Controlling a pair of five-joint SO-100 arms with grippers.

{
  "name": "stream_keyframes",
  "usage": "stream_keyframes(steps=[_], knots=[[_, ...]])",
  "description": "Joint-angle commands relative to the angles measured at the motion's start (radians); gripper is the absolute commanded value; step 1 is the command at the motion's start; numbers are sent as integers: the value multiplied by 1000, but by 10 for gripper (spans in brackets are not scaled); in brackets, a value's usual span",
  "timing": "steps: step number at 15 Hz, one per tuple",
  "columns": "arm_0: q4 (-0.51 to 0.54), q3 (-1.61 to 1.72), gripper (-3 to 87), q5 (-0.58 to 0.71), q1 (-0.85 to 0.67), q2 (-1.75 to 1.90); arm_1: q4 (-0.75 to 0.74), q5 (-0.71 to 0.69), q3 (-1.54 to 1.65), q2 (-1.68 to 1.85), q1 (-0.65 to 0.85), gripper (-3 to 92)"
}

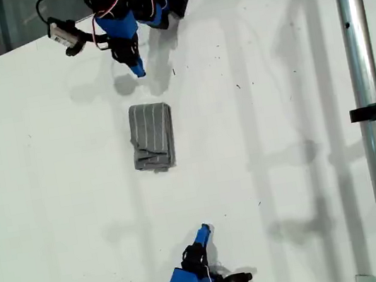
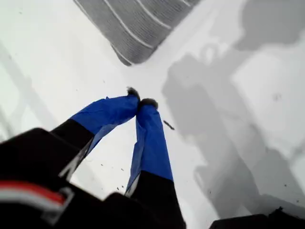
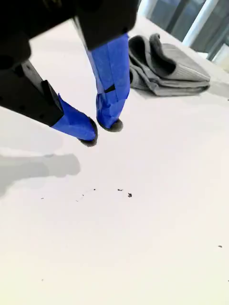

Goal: Grasp corners of a towel and fold twice.

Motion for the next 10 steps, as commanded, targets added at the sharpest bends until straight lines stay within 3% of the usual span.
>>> stream_keyframes(steps=[1, 2, 3, 4, 5, 10], knots=[[54, 8, 54, -14, -18, 6, 80, 80, 132, 232, -23, -3], [57, 8, 54, 38, -17, 6, 69, 160, 193, 233, -31, -3], [57, 8, 54, 201, -15, 6, 106, 311, 219, 225, -63, 6], [57, 8, 54, 434, -12, 6, 114, 321, 218, 230, -92, 117], [49, 8, 52, 520, -12, 6, 109, 341, 218, 230, -156, 189], [54, 8, 52, 495, -18, 6, 118, 298, 218, 230, -276, 172]])
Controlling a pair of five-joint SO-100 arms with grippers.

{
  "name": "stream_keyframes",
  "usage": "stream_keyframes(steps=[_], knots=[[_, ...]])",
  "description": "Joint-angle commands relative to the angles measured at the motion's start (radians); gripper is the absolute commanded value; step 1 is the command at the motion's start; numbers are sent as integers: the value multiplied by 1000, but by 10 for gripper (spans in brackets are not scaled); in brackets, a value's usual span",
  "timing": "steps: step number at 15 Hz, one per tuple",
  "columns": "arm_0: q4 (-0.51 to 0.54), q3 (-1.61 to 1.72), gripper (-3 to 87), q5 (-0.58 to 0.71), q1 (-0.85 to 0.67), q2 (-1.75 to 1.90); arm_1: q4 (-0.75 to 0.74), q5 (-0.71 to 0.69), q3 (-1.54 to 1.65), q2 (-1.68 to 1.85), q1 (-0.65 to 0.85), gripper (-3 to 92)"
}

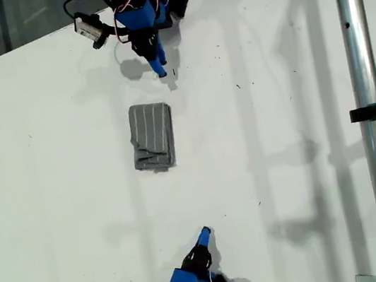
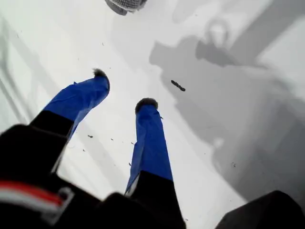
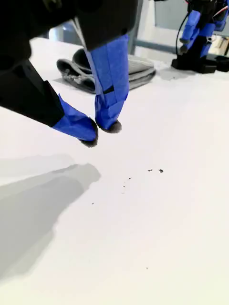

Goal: Grasp corners of a towel and fold twice.

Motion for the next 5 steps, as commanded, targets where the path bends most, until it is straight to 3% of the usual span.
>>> stream_keyframes(steps=[1, 5], knots=[[-2, 5, 52, 6, -12, 5, 8, -8, -6, -2, -17, 172], [-2, 5, 52, 6, -14, 5, 8, -8, -6, -2, -14, 172]])
